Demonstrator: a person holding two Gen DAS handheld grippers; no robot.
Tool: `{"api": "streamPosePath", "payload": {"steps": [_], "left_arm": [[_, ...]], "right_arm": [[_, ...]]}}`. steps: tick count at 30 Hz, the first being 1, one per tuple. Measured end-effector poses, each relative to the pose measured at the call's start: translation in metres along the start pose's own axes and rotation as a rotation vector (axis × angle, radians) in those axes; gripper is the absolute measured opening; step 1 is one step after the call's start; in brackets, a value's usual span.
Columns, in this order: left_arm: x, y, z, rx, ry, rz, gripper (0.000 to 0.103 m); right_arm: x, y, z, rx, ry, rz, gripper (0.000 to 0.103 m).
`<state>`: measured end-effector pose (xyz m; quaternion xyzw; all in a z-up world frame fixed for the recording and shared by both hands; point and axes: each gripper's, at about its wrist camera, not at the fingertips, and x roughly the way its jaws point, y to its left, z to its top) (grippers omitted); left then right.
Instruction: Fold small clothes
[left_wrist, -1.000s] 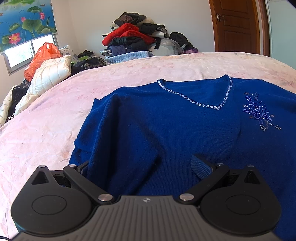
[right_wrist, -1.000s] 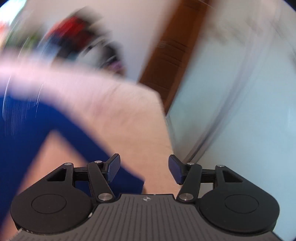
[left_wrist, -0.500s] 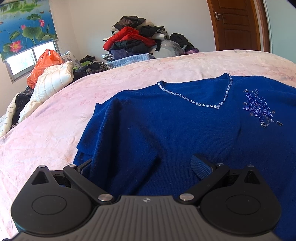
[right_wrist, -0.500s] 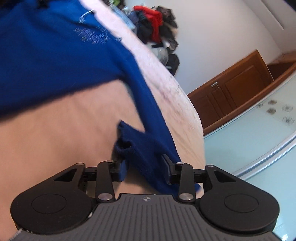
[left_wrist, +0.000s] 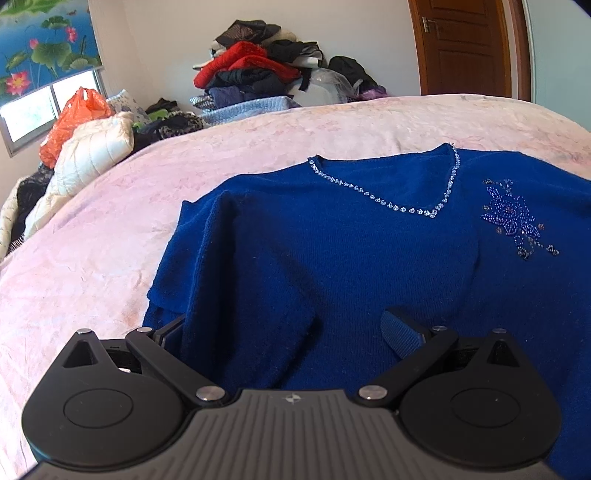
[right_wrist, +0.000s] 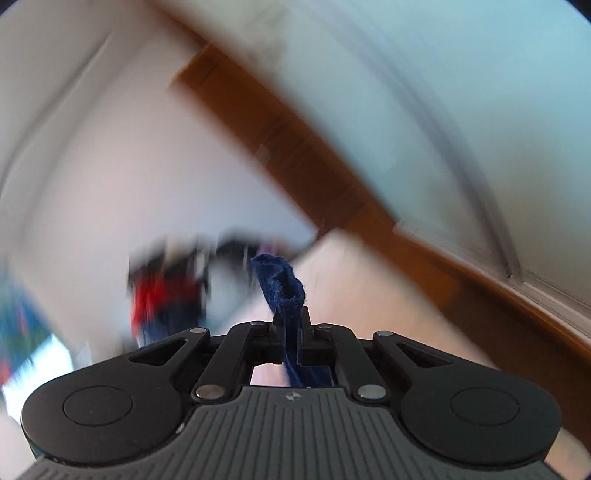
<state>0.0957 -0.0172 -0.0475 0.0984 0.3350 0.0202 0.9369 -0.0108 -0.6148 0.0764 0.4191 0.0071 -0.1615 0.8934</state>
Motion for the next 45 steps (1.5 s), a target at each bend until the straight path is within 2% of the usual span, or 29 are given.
{"api": "streamPosePath", "payload": {"steps": [3,5,7,9,12,13,14,17,20,23,26,28,32,36,39,42,45], "left_arm": [[-0.002,0.011,0.006,-0.034,-0.003,-0.005,0.103],[-0.005,0.017,0.01,-0.048,-0.028,0.014,0.103],[-0.007,0.021,0.014,-0.054,-0.049,0.042,0.103],[-0.006,0.023,0.015,-0.05,-0.048,0.056,0.103],[-0.006,0.026,0.014,-0.045,-0.032,0.045,0.103],[-0.007,0.027,0.014,-0.042,-0.032,0.037,0.103],[-0.008,0.027,0.015,-0.038,-0.032,0.032,0.103],[-0.008,0.028,0.023,-0.037,-0.033,0.015,0.103],[-0.006,0.03,0.03,-0.064,-0.026,-0.015,0.103],[-0.005,0.03,0.028,-0.076,-0.009,-0.02,0.103],[-0.003,0.032,0.021,-0.057,0.008,-0.003,0.103],[-0.003,0.036,0.017,-0.04,0.003,0.017,0.103],[0.003,0.049,0.012,-0.008,-0.002,0.111,0.103],[0.007,0.083,0.007,-0.072,0.03,0.16,0.103],[0.006,0.117,0.001,-0.169,0.063,0.127,0.103],[-0.002,0.143,-0.006,-0.247,0.084,0.056,0.103],[-0.011,0.146,-0.005,-0.25,0.055,-0.021,0.103]], "right_arm": [[-0.012,-0.017,0.028,0.126,-0.09,0.004,0.008],[-0.024,-0.019,0.031,0.105,-0.111,-0.012,0.008],[-0.026,-0.019,0.022,0.072,-0.091,-0.043,0.008],[-0.022,-0.028,0.006,0.059,-0.043,-0.117,0.008],[-0.011,-0.049,-0.02,0.087,0.032,-0.24,0.008],[-0.011,-0.049,-0.026,0.073,0.036,-0.269,0.009],[-0.011,-0.043,-0.032,0.047,0.032,-0.262,0.009],[-0.009,-0.006,-0.042,-0.026,0.012,-0.171,0.009],[-0.001,0.047,-0.058,-0.125,0.029,-0.038,0.009],[0.016,0.095,-0.083,-0.211,0.078,0.084,0.008],[0.031,0.123,-0.111,-0.206,0.163,0.18,0.008],[0.043,0.134,-0.131,-0.183,0.221,0.216,0.009],[0.065,0.161,-0.171,-0.156,0.314,0.269,0.009],[0.067,0.192,-0.209,-0.172,0.394,0.325,0.009],[0.065,0.217,-0.229,-0.188,0.456,0.377,0.009],[0.062,0.241,-0.25,-0.229,0.491,0.41,0.009],[0.058,0.258,-0.272,-0.241,0.531,0.432,0.009]]}}
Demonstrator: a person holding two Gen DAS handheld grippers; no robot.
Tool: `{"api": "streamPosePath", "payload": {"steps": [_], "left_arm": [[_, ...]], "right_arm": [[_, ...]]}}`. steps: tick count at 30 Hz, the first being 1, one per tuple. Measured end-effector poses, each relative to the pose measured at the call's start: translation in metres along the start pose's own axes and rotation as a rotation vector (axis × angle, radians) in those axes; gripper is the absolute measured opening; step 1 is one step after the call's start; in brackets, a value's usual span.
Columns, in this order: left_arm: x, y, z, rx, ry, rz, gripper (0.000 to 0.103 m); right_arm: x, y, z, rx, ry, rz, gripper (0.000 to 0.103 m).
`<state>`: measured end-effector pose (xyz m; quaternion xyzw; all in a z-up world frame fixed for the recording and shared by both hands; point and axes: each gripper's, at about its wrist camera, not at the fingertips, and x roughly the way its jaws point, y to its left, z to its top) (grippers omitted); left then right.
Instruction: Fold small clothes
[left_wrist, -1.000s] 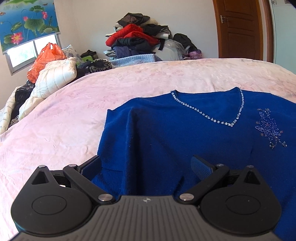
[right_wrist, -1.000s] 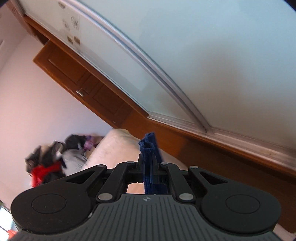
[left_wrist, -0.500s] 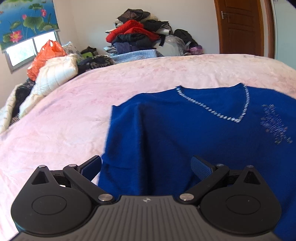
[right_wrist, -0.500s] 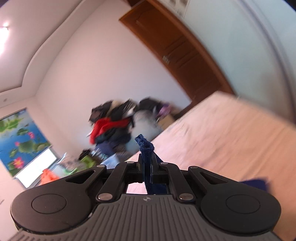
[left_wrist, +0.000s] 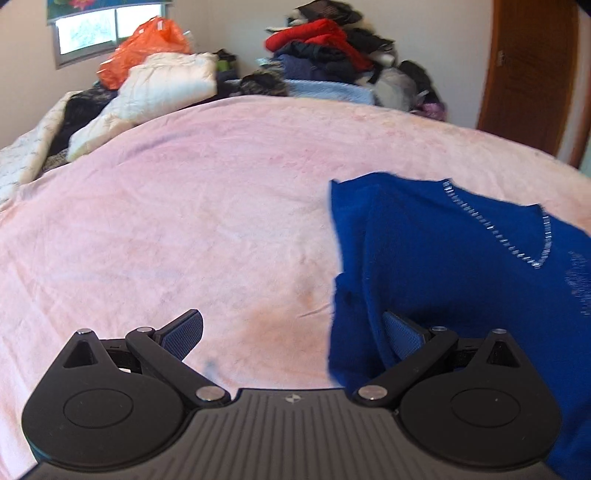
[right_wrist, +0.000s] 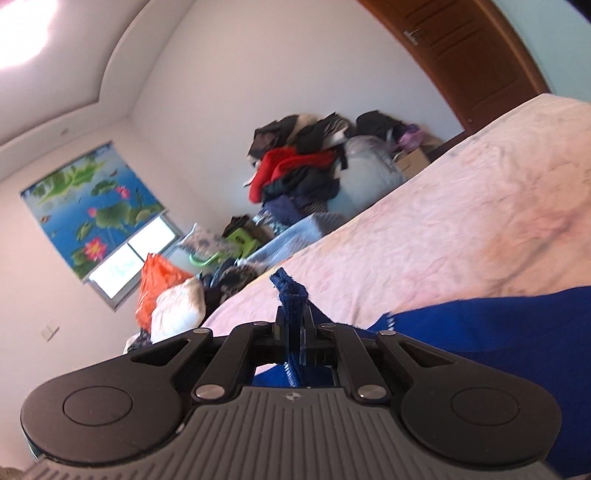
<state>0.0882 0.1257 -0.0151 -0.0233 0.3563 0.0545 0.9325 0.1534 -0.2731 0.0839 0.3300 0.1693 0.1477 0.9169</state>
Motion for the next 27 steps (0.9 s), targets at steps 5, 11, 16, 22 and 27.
{"api": "streamPosePath", "payload": {"steps": [5,11,16,22,27], "left_arm": [[0.009,-0.017,0.009,0.036,0.05,-0.176,0.102],[0.026,-0.021,0.008,-0.001,0.164,-0.252,0.017],[0.017,0.003,0.008,-0.082,0.089,-0.267,0.003],[0.0,0.06,0.044,-0.114,-0.056,-0.078,0.003],[0.005,0.118,0.068,-0.132,-0.094,0.14,0.003]], "right_arm": [[0.014,0.009,-0.016,0.01,0.053,0.023,0.009],[0.014,0.009,-0.019,-0.018,0.08,0.012,0.01],[0.011,0.012,-0.015,-0.041,0.075,0.007,0.01],[0.006,0.033,0.006,-0.092,0.016,-0.002,0.01],[0.002,0.053,0.025,-0.107,-0.06,0.012,0.01]]}}
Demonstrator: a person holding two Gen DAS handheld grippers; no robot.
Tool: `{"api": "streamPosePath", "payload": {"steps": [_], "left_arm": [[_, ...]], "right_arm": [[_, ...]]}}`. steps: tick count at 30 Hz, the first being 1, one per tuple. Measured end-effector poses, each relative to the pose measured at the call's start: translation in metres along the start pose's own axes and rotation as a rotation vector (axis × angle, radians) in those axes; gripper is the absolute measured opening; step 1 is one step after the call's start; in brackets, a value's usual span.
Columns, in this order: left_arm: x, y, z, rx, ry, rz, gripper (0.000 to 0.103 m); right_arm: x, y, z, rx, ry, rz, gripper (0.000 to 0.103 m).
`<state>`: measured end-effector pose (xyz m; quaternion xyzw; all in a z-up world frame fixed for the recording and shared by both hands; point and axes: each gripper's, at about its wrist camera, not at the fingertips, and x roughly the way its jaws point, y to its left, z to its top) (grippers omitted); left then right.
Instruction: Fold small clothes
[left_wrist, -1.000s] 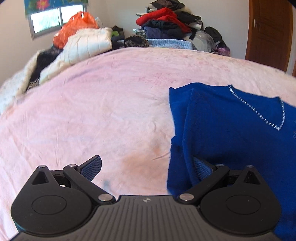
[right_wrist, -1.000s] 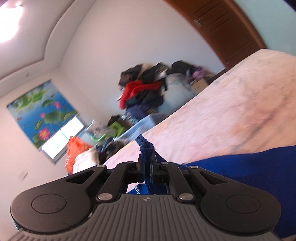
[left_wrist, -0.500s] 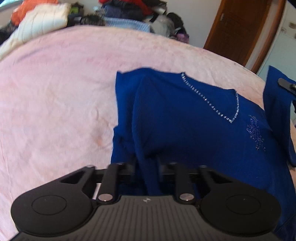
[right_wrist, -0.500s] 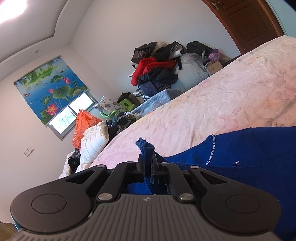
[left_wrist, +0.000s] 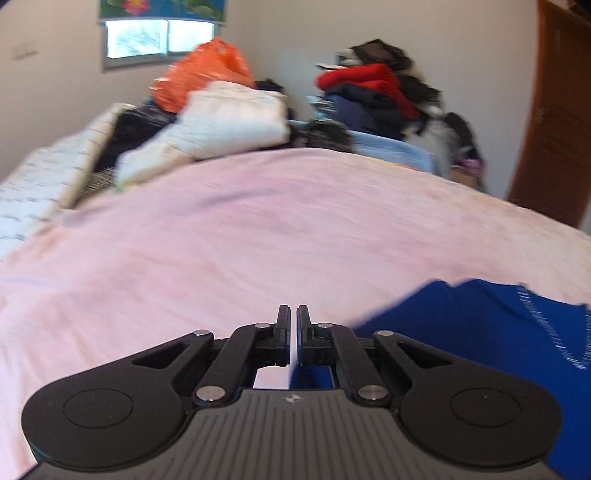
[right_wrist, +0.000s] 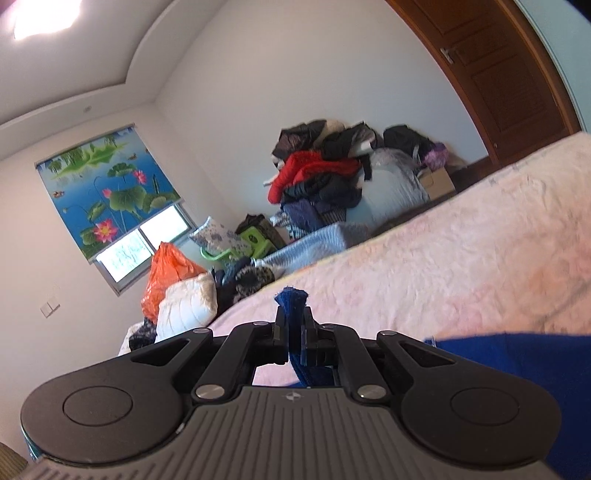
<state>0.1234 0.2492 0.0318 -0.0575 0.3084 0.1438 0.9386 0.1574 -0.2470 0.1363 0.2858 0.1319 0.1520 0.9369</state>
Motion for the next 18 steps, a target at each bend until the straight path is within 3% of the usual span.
{"api": "streamPosePath", "payload": {"steps": [5,8,10,16,17,18], "left_arm": [[0.018,0.025,0.004,-0.021,0.037,0.09,0.003],[0.015,0.019,-0.008,-0.033,0.081,-0.085,0.003],[0.007,0.012,-0.021,-0.019,0.077,-0.161,0.004],[0.012,0.006,-0.044,-0.063,0.198,-0.228,0.01],[0.013,0.008,-0.049,-0.071,0.21,-0.222,0.015],[0.015,0.008,-0.053,-0.067,0.219,-0.216,0.029]], "right_arm": [[0.015,0.024,-0.003,-0.015,-0.026,0.03,0.01],[0.033,0.041,-0.017,-0.037,-0.002,0.059,0.01],[0.047,0.049,-0.027,-0.051,0.021,0.066,0.01],[0.083,0.053,-0.058,-0.045,0.108,0.063,0.01],[0.089,0.052,-0.063,-0.035,0.124,0.063,0.01],[0.093,0.05,-0.069,-0.028,0.138,0.061,0.01]]}}
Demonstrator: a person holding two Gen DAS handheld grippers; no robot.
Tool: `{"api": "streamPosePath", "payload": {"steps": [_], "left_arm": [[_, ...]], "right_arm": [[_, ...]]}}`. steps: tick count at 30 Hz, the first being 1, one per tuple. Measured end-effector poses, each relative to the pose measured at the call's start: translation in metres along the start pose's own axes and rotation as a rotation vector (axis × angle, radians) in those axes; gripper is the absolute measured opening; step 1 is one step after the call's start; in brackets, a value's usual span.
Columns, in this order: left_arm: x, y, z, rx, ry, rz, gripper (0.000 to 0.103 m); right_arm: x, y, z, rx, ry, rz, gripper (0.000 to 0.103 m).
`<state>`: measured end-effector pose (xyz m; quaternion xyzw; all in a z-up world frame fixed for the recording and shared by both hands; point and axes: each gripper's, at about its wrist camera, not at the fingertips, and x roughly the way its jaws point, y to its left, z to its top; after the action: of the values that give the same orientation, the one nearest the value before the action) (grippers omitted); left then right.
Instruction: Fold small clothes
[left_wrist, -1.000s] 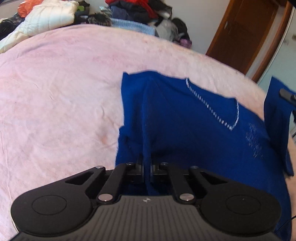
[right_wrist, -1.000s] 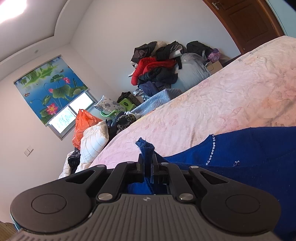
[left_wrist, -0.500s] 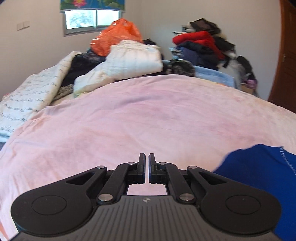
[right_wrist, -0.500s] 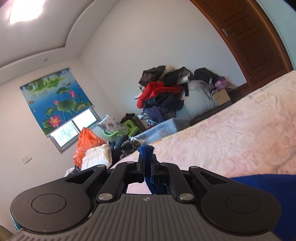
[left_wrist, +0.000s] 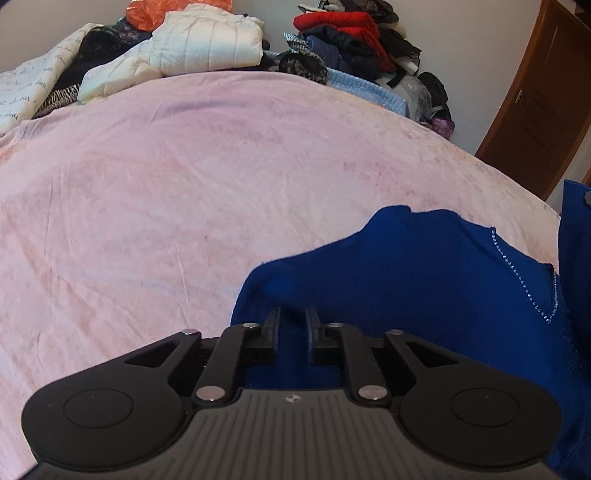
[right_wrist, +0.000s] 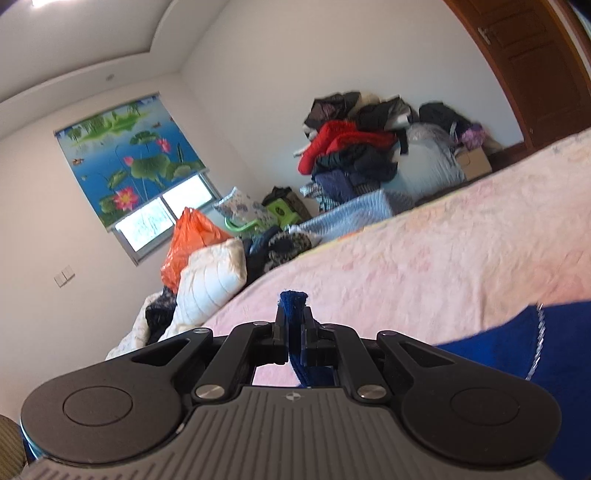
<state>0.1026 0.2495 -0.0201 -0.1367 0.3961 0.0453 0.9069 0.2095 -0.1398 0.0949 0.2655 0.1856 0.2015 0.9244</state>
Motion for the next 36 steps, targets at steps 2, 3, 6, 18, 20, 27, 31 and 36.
{"api": "streamPosePath", "payload": {"steps": [2,3,6,18,20,27,31,36], "left_arm": [[0.004,0.0,-0.008,0.014,0.001,0.039,0.062],[0.002,0.0,-0.012,0.015,-0.021,0.06,0.075],[-0.002,-0.003,-0.018,0.044,-0.08,0.125,0.077],[-0.012,-0.005,-0.025,0.065,-0.11,0.159,0.077],[-0.013,-0.005,-0.025,0.062,-0.108,0.155,0.077],[-0.021,-0.002,-0.025,0.039,-0.106,0.15,0.077],[-0.03,0.006,-0.028,0.01,-0.103,0.152,0.077],[-0.04,0.015,-0.035,-0.04,-0.067,0.144,0.078]], "right_arm": [[0.009,-0.001,-0.008,0.009,0.02,-0.004,0.01],[0.013,-0.001,-0.011,0.01,0.027,-0.005,0.01],[0.024,0.002,-0.021,-0.019,0.05,-0.018,0.01],[0.073,0.017,-0.075,-0.1,0.206,-0.038,0.01],[0.074,0.018,-0.075,-0.094,0.211,-0.033,0.01],[0.077,0.02,-0.079,-0.086,0.247,-0.016,0.01],[0.093,0.018,-0.093,-0.054,0.38,-0.002,0.022],[0.073,0.022,-0.095,-0.002,0.372,0.052,0.041]]}}
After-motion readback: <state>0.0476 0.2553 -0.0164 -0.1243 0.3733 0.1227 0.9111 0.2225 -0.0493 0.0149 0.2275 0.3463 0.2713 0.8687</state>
